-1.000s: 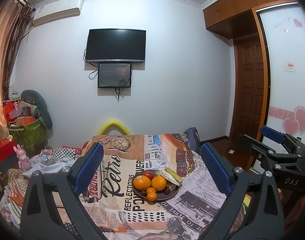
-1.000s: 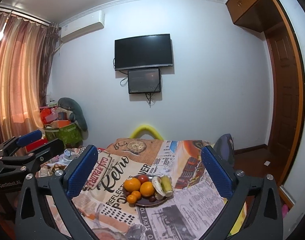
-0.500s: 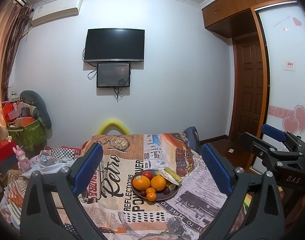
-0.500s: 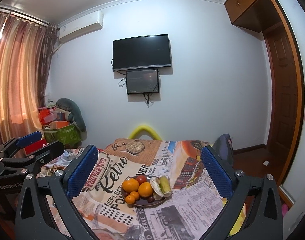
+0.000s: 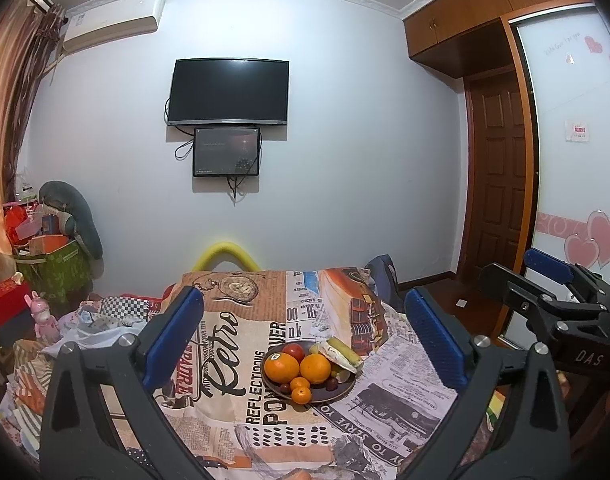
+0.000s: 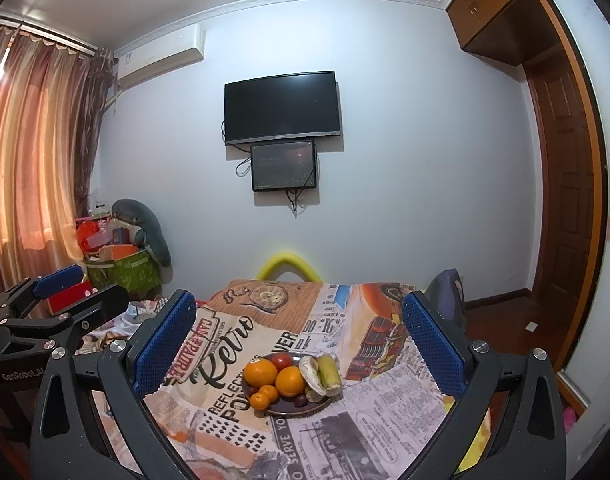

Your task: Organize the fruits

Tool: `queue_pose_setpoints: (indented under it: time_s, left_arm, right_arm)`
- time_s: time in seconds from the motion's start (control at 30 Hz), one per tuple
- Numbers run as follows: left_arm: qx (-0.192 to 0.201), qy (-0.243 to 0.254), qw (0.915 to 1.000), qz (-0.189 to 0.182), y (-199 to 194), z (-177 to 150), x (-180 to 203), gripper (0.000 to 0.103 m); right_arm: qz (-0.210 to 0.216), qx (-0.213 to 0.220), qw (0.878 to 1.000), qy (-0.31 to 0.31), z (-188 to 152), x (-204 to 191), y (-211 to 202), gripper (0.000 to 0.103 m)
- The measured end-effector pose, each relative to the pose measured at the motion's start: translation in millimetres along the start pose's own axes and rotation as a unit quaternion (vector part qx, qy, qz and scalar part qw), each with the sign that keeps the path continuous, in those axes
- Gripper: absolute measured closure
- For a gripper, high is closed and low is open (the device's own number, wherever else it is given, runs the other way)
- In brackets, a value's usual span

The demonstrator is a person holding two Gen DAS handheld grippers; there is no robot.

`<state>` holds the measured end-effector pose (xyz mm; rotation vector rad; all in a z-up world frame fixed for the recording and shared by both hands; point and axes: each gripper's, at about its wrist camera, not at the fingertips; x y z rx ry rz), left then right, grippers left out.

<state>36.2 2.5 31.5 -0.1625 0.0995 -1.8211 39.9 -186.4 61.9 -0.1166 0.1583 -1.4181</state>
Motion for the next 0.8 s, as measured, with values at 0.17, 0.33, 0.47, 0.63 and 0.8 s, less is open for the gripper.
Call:
queue_pose_setpoints:
  time_s: [0.17, 0.33, 0.47, 0.63, 0.8]
  left_arm:
    - [-0.001, -0.003, 1.0, -0.003, -0.3, -0.4, -0.8, 0.001]
    - [-0.002, -0.005, 1.0, -0.004, -1.2, 0.4, -1.6, 0.001]
    - [-0.004, -0.005, 1.0, -0.006, -0.8, 1.1, -1.2, 0.001]
    - [-0.006, -0.002, 0.9999, -0.008, -0.1, 0.7, -0.2, 0.001]
    - [-0.007, 0.0, 0.9999, -0.009, 0.2, 0.3, 1.3, 0.001]
  right_arm:
    - [-0.001, -0.001, 1.0, 0.002, -0.2, 0.2, 0.1, 0.0]
    - [-0.003, 0.0, 1.0, 0.0, 0.0, 0.0, -0.7, 0.0]
    - [-0.005, 0.0, 1.0, 0.001, 0.2, -0.2, 0.0, 0.0]
    - [-0.005, -0.001, 1.0, 0.002, 0.3, 0.0, 0.4, 0.0]
    - [-0.005, -0.001, 1.0, 0.002, 0.2, 0.3, 0.8, 0.0]
Point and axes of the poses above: each gripper's, at about its wrist camera, not at the fingertips, and y roughly the way its jaws point, x to its right, z to its top, and after that the axes turned 12 degrees about -z, right-handed
